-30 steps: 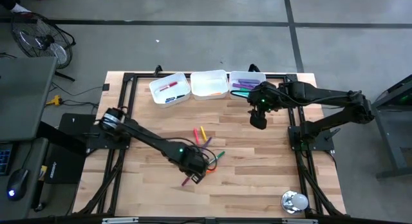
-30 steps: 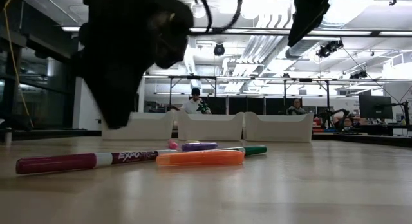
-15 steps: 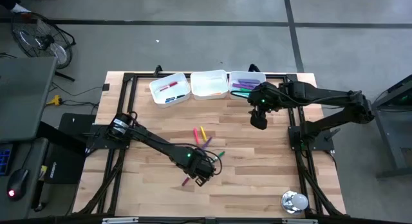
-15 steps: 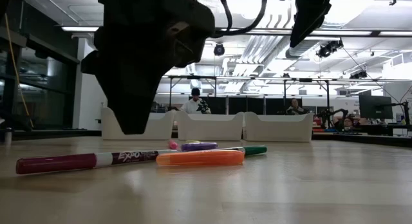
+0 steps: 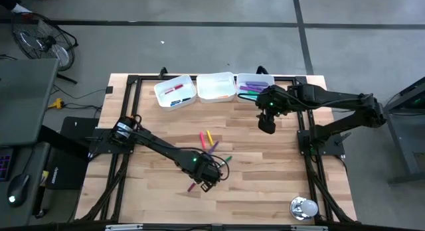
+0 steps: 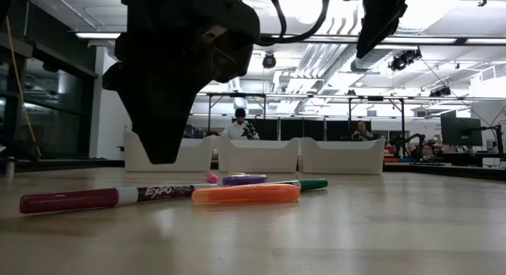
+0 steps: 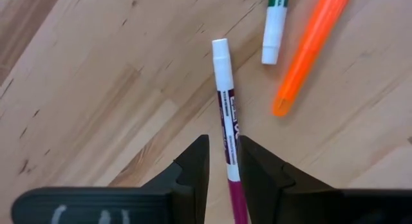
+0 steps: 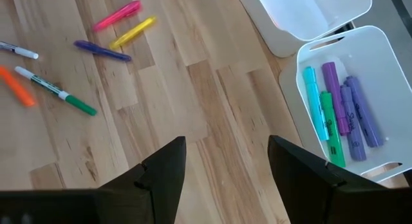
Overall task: Pick & Place Markers
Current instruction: Put the pink marker pen into the left white bin
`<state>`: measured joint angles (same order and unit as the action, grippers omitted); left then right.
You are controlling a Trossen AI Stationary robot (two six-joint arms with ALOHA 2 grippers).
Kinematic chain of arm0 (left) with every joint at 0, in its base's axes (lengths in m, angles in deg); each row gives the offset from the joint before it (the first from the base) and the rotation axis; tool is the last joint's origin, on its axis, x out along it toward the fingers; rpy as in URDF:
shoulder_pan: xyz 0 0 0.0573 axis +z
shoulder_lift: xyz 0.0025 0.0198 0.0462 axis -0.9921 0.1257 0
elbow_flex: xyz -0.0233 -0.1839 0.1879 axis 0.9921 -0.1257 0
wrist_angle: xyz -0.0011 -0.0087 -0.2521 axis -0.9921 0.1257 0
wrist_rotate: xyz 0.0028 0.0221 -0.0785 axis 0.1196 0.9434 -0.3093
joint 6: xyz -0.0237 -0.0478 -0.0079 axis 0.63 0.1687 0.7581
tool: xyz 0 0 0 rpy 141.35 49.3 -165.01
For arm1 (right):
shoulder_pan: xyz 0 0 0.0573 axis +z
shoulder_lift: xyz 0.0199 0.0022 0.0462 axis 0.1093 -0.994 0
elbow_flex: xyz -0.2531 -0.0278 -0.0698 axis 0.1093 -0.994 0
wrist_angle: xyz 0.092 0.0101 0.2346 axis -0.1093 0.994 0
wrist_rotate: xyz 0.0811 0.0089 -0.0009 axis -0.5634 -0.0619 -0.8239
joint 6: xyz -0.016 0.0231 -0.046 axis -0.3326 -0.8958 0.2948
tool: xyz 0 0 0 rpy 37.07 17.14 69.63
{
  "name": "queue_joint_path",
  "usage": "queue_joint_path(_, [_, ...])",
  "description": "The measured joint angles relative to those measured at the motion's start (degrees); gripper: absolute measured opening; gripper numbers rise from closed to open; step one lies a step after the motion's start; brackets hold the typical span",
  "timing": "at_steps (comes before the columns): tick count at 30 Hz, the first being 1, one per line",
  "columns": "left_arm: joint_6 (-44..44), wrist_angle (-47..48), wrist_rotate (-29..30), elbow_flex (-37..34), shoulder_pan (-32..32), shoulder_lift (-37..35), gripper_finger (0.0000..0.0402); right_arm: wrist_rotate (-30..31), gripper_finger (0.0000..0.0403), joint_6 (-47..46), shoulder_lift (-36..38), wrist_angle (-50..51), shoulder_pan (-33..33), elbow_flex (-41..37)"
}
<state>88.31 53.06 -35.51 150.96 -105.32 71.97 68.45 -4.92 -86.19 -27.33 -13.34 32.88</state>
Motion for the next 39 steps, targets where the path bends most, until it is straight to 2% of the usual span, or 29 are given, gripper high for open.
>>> queue_joint_path(5, [-0.68, -0.08, -0.86, 0.01, -0.46, 0.42, 0.0076, -0.14, 0.0209, 0.00, 0.00, 0.00, 0.00, 0.00])
queue_joint_path(12, [-1.14, -2.40, -5.70, 0.35, -0.39, 3.47, 0.0076, -0.34, 0.0209, 0.02, 0.00, 0.00, 0.00, -0.02])
queue_joint_path(17, [-1.40, -3.43, -4.09, 0.13, -1.16, 4.30, 0.0076, -0.36, 0.0209, 0.02, 0.00, 0.23, 0.00, -0.02])
queue_joint_path(27, [-2.07, -2.84, -5.34, 0.30, -0.64, 5.28, 0.0076, -1.25, 0.0209, 0.02, 0.00, 0.99, 0.00, -0.02])
queue_joint_path(29, [-1.68, -0.70, -5.04, 1.53, -0.31, 5.49, 0.0076, -1.23, 0.0209, 0.02, 0.00, 1.07, 0.00, -0.02])
queue_joint_path(32, [-0.44, 8.66, -0.86, 4.46, -0.33, 5.94, 0.0076, -1.23, 0.0209, 0.03, 0.00, 1.28, 0.00, -0.02])
queue_joint_path(34, [-0.12, 11.29, 1.00, 6.96, -0.30, 5.85, 0.0076, -1.23, 0.0209, 0.02, 0.00, 1.29, 0.00, -0.01])
queue_joint_path(39, [-1.13, 16.17, 0.24, 7.87, 1.16, 5.84, 0.0079, -1.39, 0.0209, 0.02, 0.00, 1.85, 0.00, -0.01])
